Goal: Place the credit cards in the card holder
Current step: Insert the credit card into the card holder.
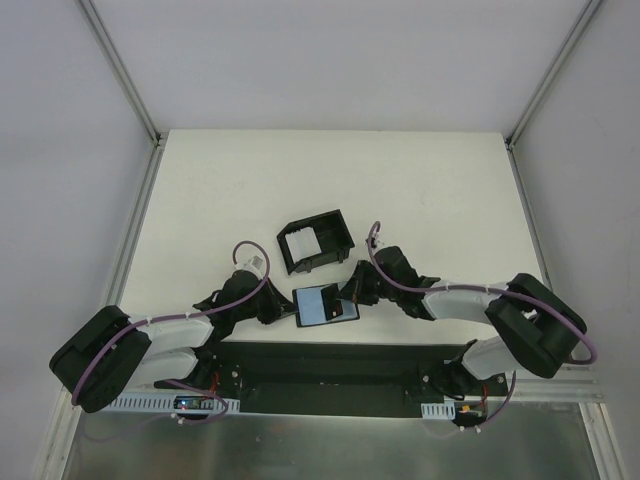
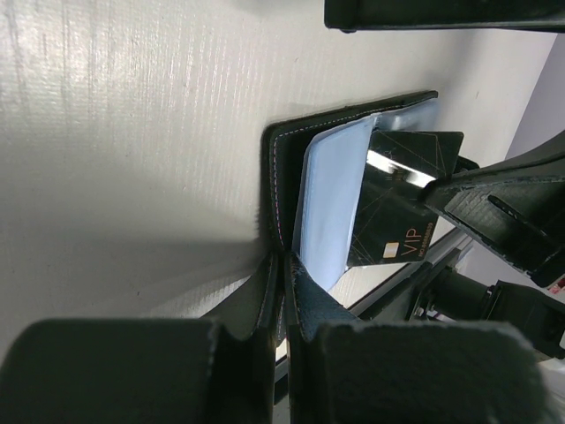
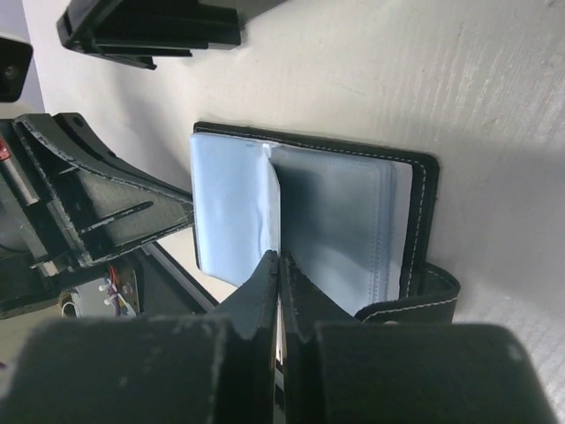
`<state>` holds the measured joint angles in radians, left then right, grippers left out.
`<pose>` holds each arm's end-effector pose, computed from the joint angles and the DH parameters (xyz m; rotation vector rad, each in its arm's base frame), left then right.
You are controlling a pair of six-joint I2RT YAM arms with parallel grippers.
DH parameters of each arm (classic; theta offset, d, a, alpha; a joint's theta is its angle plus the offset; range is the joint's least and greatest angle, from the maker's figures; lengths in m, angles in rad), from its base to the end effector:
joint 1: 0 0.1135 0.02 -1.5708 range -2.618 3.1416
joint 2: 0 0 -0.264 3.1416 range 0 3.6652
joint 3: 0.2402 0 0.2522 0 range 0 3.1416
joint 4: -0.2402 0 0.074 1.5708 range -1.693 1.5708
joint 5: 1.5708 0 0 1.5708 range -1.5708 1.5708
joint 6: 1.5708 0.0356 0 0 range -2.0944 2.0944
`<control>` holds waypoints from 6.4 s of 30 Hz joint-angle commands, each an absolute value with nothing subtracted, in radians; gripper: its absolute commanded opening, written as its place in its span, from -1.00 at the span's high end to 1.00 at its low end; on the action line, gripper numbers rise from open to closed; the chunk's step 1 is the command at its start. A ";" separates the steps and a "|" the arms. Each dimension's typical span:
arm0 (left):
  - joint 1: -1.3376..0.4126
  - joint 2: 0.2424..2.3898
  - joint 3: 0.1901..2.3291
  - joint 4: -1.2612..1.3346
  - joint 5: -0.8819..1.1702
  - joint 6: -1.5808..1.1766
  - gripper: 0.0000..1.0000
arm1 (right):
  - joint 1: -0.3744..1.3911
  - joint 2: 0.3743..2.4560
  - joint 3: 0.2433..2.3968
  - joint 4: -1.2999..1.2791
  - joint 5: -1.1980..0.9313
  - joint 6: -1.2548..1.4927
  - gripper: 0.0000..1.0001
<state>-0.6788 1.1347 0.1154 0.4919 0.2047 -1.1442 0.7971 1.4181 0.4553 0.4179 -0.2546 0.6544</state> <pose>0.1371 -0.1199 0.1208 -0.4101 2.3366 -1.2250 0.1765 0.1935 0.1514 -0.3300 2.2871 1.0822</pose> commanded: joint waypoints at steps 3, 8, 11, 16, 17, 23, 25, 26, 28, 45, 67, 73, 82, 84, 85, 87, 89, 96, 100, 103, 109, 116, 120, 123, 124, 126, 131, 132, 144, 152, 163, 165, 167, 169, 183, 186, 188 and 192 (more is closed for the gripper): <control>-0.673 1.141 0.097 0.425 0.198 -1.135 1.00 | 0.801 1.479 0.468 0.472 -0.252 0.650 0.99; -0.673 1.131 0.092 0.425 0.195 -1.135 1.00 | 0.801 1.528 0.463 0.508 -0.261 0.663 0.99; -0.673 1.132 0.092 0.425 0.196 -1.135 1.00 | 0.799 1.543 0.456 0.523 -0.261 0.669 0.99; -0.673 1.135 0.094 0.423 0.196 -1.134 1.00 | 0.802 1.555 0.448 0.538 -0.256 0.680 0.99; -0.673 1.137 0.095 0.423 0.196 -1.134 1.00 | 0.801 1.555 0.451 0.540 -0.259 0.680 0.99; -0.673 1.137 0.095 0.425 0.195 -1.134 1.00 | 0.813 1.568 0.457 0.545 -0.262 0.693 0.99; -0.673 1.140 0.097 0.425 0.195 -1.134 1.00 | 0.830 1.575 0.465 0.545 -0.261 0.698 0.99; -0.673 1.140 0.097 0.425 0.195 -1.134 1.00 | 0.836 1.580 0.469 0.545 -0.259 0.699 0.99; -0.673 1.146 0.100 0.425 0.196 -1.134 1.00 | 0.844 1.592 0.477 0.545 -0.259 0.701 0.99; -0.673 1.141 0.098 0.430 0.198 -1.132 1.00 | 0.868 1.542 0.623 0.216 -0.189 0.537 0.38; -0.673 1.146 0.103 0.428 0.198 -1.131 1.00 | 0.930 1.611 0.727 0.210 -0.253 0.546 0.45; -0.673 1.149 0.110 0.431 0.201 -1.131 1.00 | 0.954 1.640 0.758 0.204 -0.273 0.548 0.53; -0.673 1.140 0.109 0.430 0.201 -1.131 1.00 | 0.962 1.614 0.785 0.121 -0.209 0.505 0.48; -0.673 1.138 0.107 0.428 0.201 -1.129 1.00 | 0.962 1.586 0.775 0.092 -0.172 0.489 0.42; -0.673 1.138 0.107 0.429 0.199 -1.129 1.00 | 0.963 1.571 0.773 0.077 -0.155 0.482 0.38; -0.673 1.135 0.106 0.428 0.199 -1.129 1.00 | 0.963 1.540 0.764 0.063 -0.134 0.465 0.33; -0.673 1.134 0.104 0.426 0.202 -1.129 1.00 | 0.966 1.517 0.759 0.045 -0.111 0.450 0.27; -0.673 1.105 0.107 0.425 0.204 -1.134 1.00 | 1.014 1.494 0.790 -0.037 -0.055 0.405 0.15; -0.673 1.094 0.115 0.414 0.210 -1.132 1.00 | 1.058 1.497 0.819 -0.066 -0.008 0.388 0.13; -0.672 1.074 0.117 0.387 0.210 -1.129 1.00 | 1.091 1.493 0.827 -0.066 0.049 0.380 0.12; -0.673 1.043 0.112 0.365 0.201 -1.127 1.00 | 1.166 1.493 0.822 -0.081 0.118 0.361 0.10; -0.673 1.025 0.112 0.357 0.196 -1.134 1.00 | 1.235 1.503 0.836 -0.098 0.178 0.302 0.03; -0.673 1.011 0.109 0.351 0.192 -1.134 1.00 | 1.269 1.540 0.877 -0.132 0.218 0.272 -0.01; -0.673 1.008 0.109 0.350 0.193 -1.134 1.00 | 1.279 1.566 0.900 -0.149 0.235 0.259 -0.03; -0.673 1.008 0.109 0.348 0.193 -1.134 1.00 | 1.284 1.577 0.907 -0.155 0.235 0.253 -0.04; -0.673 1.006 0.107 0.350 0.193 -1.135 1.00 | 1.293 1.592 0.923 -0.169 0.244 0.244 -0.04; -0.673 1.003 0.104 0.348 0.187 -1.138 1.00 | 1.318 1.631 0.943 -0.179 0.242 0.224 -0.06; -0.673 1.005 0.104 0.348 0.189 -1.138 1.00 | 1.321 1.635 0.948 -0.184 0.244 0.222 -0.07; -0.673 1.008 0.109 0.348 0.192 -1.138 1.00 | 1.345 1.704 1.005 -0.259 0.353 0.242 -0.11; -0.673 0.996 0.104 0.344 0.189 -1.143 1.00 | 1.345 1.692 0.994 -0.262 0.514 0.279 -0.12; -0.673 0.996 0.101 0.342 0.189 -1.141 1.00 | 1.344 1.606 0.927 -0.247 0.609 0.359 -0.12; -0.673 0.997 0.101 0.342 0.189 -1.141 1.00 | 1.344 1.595 0.919 -0.249 0.627 0.368 -0.12; -0.673 0.996 0.103 0.342 0.189 -1.140 1.00 | 1.344 1.585 0.901 -0.209 0.591 0.342 -0.12; -0.673 1.000 0.106 0.342 0.187 -1.140 1.00 | 1.344 1.574 0.871 -0.125 0.508 0.295 -0.12; -0.676 0.914 0.195 0.259 0.209 -1.000 1.00 | 1.257 1.497 0.865 -0.164 0.414 0.353 -0.04; -0.676 0.873 0.238 0.212 0.218 -0.954 1.00 | 1.198 1.470 0.861 -0.208 0.414 0.391 0.07; -0.676 0.858 0.274 0.180 0.230 -0.925 1.00 | 1.168 1.463 0.865 -0.268 0.422 0.408 0.14; -0.686 0.885 0.340 0.150 0.277 -0.878 1.00 | 1.095 1.489 0.848 -0.317 0.370 0.445 0.30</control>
